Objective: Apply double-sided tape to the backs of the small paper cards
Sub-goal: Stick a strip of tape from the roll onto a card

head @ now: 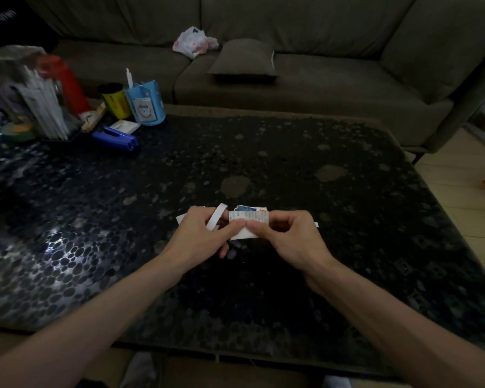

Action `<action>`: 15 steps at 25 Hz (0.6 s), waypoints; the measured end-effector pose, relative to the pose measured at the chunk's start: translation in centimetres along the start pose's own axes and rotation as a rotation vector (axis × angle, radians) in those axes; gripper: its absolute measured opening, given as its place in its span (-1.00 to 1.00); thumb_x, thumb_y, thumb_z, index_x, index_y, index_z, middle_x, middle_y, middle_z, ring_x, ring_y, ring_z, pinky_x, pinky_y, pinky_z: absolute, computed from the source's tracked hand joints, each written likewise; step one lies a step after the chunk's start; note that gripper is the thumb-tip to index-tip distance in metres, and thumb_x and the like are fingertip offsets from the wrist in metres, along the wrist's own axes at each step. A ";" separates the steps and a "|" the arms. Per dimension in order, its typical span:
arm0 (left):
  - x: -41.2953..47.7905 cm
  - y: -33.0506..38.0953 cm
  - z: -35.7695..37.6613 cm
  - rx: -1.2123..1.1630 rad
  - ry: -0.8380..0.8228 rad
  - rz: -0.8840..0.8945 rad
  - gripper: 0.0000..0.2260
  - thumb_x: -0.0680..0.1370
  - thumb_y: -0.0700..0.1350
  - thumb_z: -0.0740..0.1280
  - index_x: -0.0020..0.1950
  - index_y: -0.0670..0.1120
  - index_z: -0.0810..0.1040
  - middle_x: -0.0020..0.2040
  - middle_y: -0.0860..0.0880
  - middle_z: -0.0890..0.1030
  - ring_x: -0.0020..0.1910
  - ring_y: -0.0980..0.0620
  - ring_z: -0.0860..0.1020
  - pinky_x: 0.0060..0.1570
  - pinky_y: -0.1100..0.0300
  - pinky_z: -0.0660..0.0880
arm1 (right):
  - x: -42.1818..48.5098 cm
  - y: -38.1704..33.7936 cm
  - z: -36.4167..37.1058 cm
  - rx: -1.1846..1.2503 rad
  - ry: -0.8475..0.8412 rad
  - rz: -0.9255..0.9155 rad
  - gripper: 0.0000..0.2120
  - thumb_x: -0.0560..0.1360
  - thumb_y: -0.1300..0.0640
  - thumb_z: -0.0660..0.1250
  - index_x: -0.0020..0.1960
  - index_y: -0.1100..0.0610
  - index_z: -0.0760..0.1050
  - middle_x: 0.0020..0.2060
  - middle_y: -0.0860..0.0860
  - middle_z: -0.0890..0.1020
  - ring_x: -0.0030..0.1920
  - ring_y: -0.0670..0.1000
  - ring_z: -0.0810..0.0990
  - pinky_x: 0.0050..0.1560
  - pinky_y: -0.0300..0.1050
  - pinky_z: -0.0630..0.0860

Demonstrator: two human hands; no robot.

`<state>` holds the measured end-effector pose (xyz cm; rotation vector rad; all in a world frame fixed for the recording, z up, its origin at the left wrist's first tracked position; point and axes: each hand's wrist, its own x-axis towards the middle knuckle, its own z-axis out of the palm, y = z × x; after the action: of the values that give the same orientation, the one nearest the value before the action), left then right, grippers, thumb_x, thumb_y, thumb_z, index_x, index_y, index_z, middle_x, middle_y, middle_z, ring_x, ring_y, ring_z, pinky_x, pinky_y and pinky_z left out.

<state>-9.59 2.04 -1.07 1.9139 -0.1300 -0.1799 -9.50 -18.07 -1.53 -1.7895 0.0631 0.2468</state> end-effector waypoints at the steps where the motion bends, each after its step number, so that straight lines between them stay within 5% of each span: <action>1: -0.1 0.0 0.0 -0.024 0.007 -0.005 -0.90 0.60 0.05 0.44 0.00 0.11 0.76 -0.39 -0.18 0.64 -0.48 0.07 0.52 -0.36 0.29 0.45 | 0.0 0.0 -0.1 -0.003 -0.002 -0.021 -0.89 0.49 -0.07 0.52 0.02 -0.17 0.73 -0.06 -0.28 0.75 -0.03 -0.29 0.71 0.00 -0.24 0.61; 5: 0.0 -0.2 -0.2 -0.037 0.093 0.012 -0.90 0.58 0.04 0.48 -0.01 0.06 0.77 -0.48 -0.07 0.59 -0.51 0.11 0.48 -0.38 0.32 0.44 | 0.1 0.0 0.0 0.032 0.032 -0.064 -0.95 0.52 -0.03 0.51 -0.10 -0.12 0.75 -0.16 -0.19 0.76 -0.11 -0.21 0.74 -0.07 -0.22 0.68; 9: -0.3 0.3 0.0 -0.102 0.063 -0.032 -0.86 0.56 0.09 0.48 0.00 0.07 0.77 -0.46 -0.03 0.60 -0.48 0.14 0.50 -0.34 0.36 0.47 | 0.2 0.1 0.3 -0.039 0.097 -0.127 -0.94 0.52 -0.02 0.51 -0.12 -0.15 0.72 -0.17 -0.28 0.73 -0.11 -0.29 0.71 -0.21 -0.42 0.60; 15: -0.3 0.7 0.1 -0.116 0.120 -0.031 -0.92 0.57 0.00 0.49 -0.06 0.02 0.74 -0.47 0.01 0.60 -0.52 0.17 0.48 -0.45 0.35 0.44 | 0.1 -0.3 0.3 0.014 -0.012 -0.085 -0.94 0.56 -0.04 0.46 0.01 -0.15 0.70 -0.07 -0.25 0.74 -0.03 -0.25 0.72 0.04 -0.15 0.65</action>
<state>-9.93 1.73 -0.40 1.8069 -0.0089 -0.0914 -9.36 -17.67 -1.33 -1.7722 -0.0201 0.1956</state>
